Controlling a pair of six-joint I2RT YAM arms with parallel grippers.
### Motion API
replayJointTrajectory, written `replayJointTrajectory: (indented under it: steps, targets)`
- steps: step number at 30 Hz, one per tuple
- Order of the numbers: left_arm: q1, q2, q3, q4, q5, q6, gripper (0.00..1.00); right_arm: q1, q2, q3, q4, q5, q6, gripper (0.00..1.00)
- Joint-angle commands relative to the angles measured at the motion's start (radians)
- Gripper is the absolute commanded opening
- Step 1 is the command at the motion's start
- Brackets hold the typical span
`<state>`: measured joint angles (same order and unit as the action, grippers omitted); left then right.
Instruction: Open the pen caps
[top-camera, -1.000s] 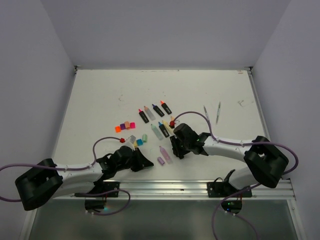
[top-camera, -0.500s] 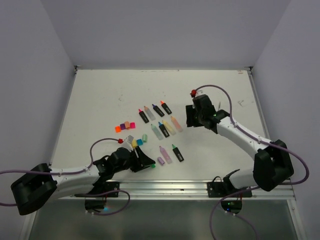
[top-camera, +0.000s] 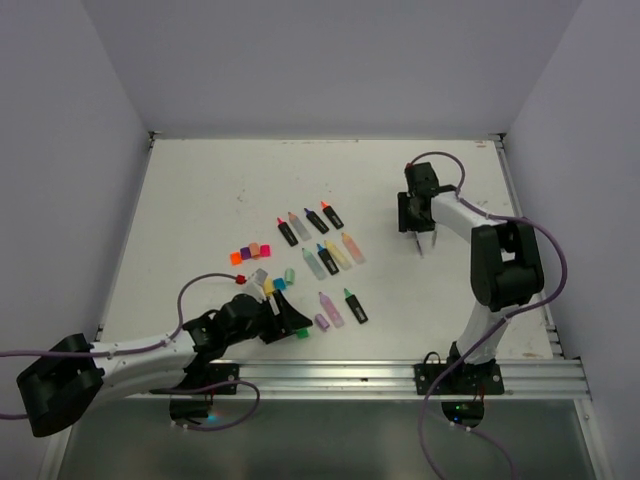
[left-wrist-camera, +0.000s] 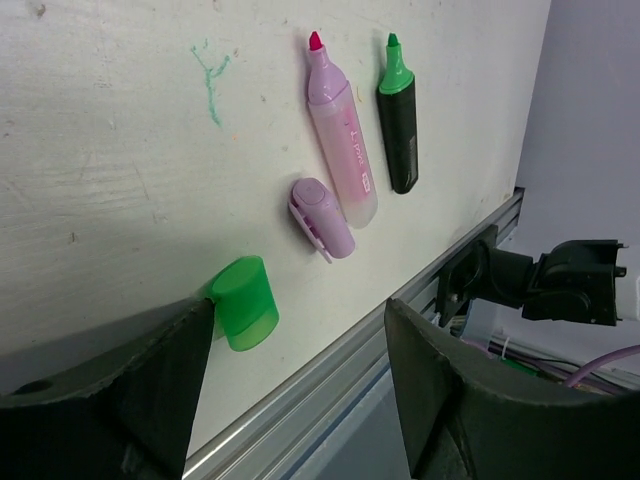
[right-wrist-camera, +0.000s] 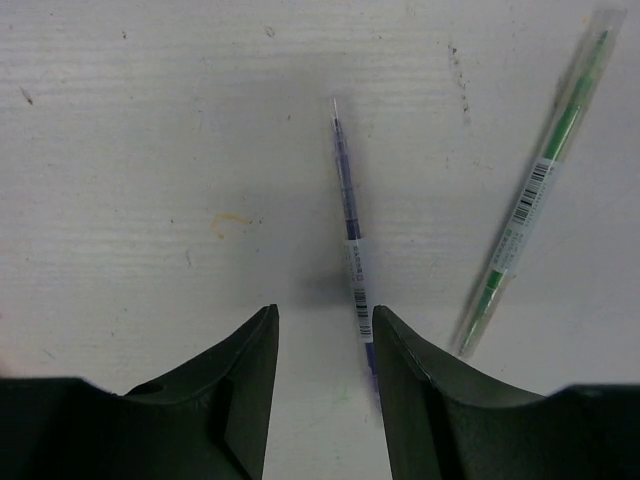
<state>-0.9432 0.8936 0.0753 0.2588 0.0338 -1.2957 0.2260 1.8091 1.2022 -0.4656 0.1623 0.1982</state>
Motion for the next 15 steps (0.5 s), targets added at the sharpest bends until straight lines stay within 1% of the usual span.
replayJointTrajectory:
  steps: [1, 3, 7, 12, 15]
  targets:
    - [-0.003, -0.016, 0.061, -0.070, -0.061, 0.073, 0.72, -0.014, 0.042, 0.085, -0.011, -0.007, -0.040, 0.45]
    - [-0.003, -0.016, 0.069, -0.073, -0.066, 0.085, 0.73, -0.023, 0.064, 0.103, -0.010, -0.027, -0.046, 0.43]
    - [-0.003, 0.001, 0.075, -0.066, -0.061, 0.096, 0.78, -0.036, 0.104, 0.109, -0.008, -0.021, -0.054, 0.37]
    - [-0.003, 0.014, 0.096, -0.064, -0.060, 0.119, 0.79, -0.056, 0.127, 0.103, 0.007, -0.057, -0.060, 0.32]
    - [-0.003, 0.021, 0.116, -0.075, -0.064, 0.134, 0.80, -0.057, 0.140, 0.091, 0.013, -0.082, -0.066, 0.25]
